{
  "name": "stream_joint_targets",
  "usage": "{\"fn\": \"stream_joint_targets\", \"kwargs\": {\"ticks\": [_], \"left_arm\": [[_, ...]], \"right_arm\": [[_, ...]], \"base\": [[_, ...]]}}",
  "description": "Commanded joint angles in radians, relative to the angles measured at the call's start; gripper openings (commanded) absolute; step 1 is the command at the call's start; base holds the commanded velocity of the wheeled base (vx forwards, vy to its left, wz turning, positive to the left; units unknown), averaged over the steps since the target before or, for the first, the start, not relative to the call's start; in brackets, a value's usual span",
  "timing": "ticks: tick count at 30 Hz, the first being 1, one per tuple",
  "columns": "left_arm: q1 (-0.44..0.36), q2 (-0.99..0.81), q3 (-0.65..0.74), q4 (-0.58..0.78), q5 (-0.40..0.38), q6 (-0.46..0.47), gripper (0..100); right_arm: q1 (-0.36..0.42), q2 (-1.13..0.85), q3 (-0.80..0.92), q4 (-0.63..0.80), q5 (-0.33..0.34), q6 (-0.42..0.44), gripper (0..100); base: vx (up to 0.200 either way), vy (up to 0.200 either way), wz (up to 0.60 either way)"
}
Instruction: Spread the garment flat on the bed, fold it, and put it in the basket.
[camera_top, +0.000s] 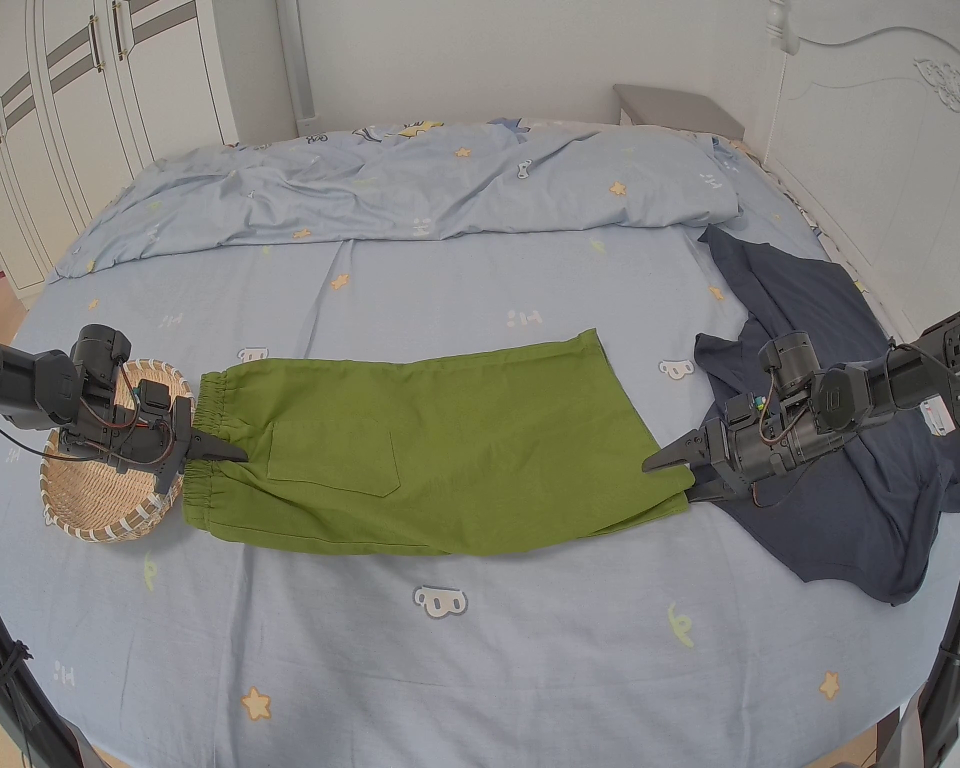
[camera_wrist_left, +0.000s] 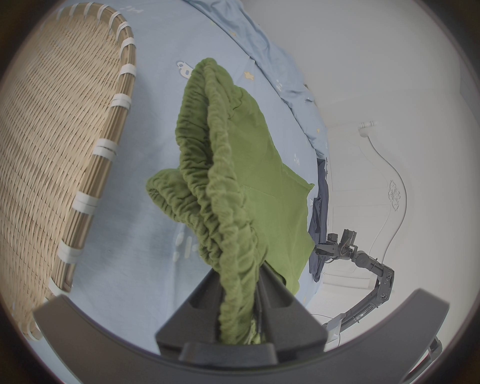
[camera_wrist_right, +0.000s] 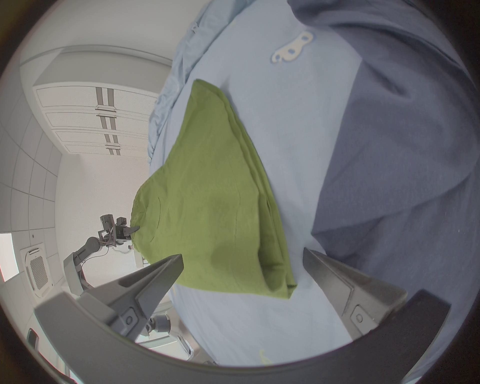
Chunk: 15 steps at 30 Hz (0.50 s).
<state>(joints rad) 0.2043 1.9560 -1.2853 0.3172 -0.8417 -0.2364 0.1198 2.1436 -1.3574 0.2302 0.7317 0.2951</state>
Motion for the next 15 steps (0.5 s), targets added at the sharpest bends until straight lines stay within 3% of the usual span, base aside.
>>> {"fn": "stream_joint_targets", "kwargs": {"ticks": [1,15], "left_arm": [[0.000,-0.003,0.003,0.000,0.000,0.003,0],[-0.006,-0.005,0.006,0.000,0.000,0.003,0]], "right_arm": [[0.003,0.065,-0.088,0.087,0.040,-0.050,100],[-0.022,0.139,-0.143,0.072,0.150,-0.056,100]], "base": [[0.000,0.000,0.00],[0.000,0.000,0.00]]}}
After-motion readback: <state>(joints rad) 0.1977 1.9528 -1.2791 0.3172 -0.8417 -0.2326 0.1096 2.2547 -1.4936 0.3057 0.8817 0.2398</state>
